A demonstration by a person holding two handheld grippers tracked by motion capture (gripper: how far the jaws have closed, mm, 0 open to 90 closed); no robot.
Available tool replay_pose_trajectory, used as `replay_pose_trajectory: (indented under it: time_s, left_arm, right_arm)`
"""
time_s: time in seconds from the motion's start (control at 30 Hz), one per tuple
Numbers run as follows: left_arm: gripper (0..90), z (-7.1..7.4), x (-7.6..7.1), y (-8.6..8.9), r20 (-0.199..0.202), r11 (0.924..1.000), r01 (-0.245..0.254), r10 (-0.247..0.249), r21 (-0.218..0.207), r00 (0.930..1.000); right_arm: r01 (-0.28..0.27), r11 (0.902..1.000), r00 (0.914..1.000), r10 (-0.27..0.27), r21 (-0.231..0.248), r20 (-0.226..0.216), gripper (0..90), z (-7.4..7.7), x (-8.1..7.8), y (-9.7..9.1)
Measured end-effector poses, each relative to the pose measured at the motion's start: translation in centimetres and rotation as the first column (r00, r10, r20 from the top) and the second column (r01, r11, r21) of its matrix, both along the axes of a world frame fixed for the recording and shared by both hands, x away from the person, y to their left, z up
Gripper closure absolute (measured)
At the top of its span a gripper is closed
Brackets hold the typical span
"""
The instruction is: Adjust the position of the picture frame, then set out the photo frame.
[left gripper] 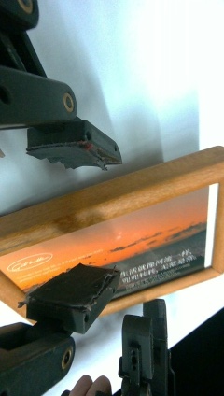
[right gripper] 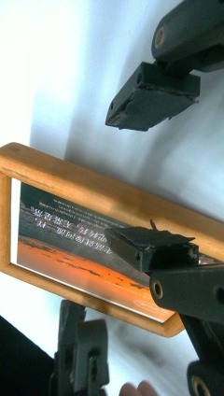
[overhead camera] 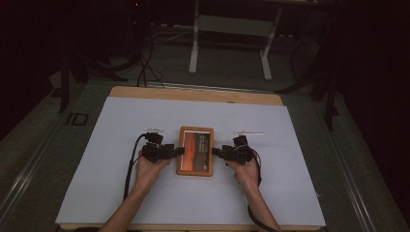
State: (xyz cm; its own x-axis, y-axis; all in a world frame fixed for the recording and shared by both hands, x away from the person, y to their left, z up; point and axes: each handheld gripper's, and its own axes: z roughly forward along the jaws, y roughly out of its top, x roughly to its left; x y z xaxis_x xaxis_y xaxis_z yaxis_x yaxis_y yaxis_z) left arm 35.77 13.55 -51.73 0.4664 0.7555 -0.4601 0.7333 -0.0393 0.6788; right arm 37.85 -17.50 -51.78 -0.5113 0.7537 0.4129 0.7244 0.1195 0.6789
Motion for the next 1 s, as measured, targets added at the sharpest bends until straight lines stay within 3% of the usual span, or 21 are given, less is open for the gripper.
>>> replay_pose_trajectory:
  time_s: [0.17, 0.2, 0.3, 0.47, 0.7, 0.87, 1.0]
  left_arm:
    - [38.7, 0.7, -0.4, 0.3, 0.037, 0.9998, -0.012, 0.011, 0.017, 0.9992]
    - [38.7, 1.0, -0.6, 0.4, 0.069, 0.9989, -0.033, 0.031, 0.034, 0.9971]
    - [38.8, 1.5, -0.9, 0.5, 0.114, 0.9975, -0.055, 0.049, 0.046, 0.9922]
    - [38.8, 2.3, -1.2, 0.7, 0.163, 0.9948, -0.071, 0.058, 0.073, 0.9849]
    - [38.8, 2.7, -1.2, 1.3, 0.171, 0.9942, -0.092, 0.081, 0.055, 0.9819]
    - [39.0, 2.7, -1.1, 1.5, 0.15, 0.996, -0.083, 0.077, 0.033, 0.9856]
    - [39.2, 2.7, -1.2, 1.4, 0.149, 0.997, -0.071, 0.065, 0.032, 0.9868]
  right_arm:
    - [-0.005, 0.9991, 0.9992, 0.006, -0.042, 0.039, 40.2, 0.7, -0.5, -0.3]
    - [-0.006, 0.9986, 0.9988, 0.009, -0.053, 0.049, 40.8, 0.9, -0.5, -0.4]
    - [-0.009, 0.996, 0.9971, 0.016, -0.089, 0.075, 40.9, 1.1, -0.8, -0.3]
    - [-0.009, 0.9916, 0.9935, 0.023, -0.129, 0.112, 40.9, 1.6, -1.1, -0.2]
    - [-0.01, 0.9869, 0.9867, 0.035, -0.161, 0.158, 41.9, 2.8, -1.1, 0.4]
    - [-0.057, 0.9769, 0.9763, 0.098, -0.206, 0.193, 52.2, 3.6, -1.1, 1.4]
    - [-0.055, 0.9716, 0.9716, 0.106, -0.23, 0.212, 57.1, 3.8, -0.9, 2.2]
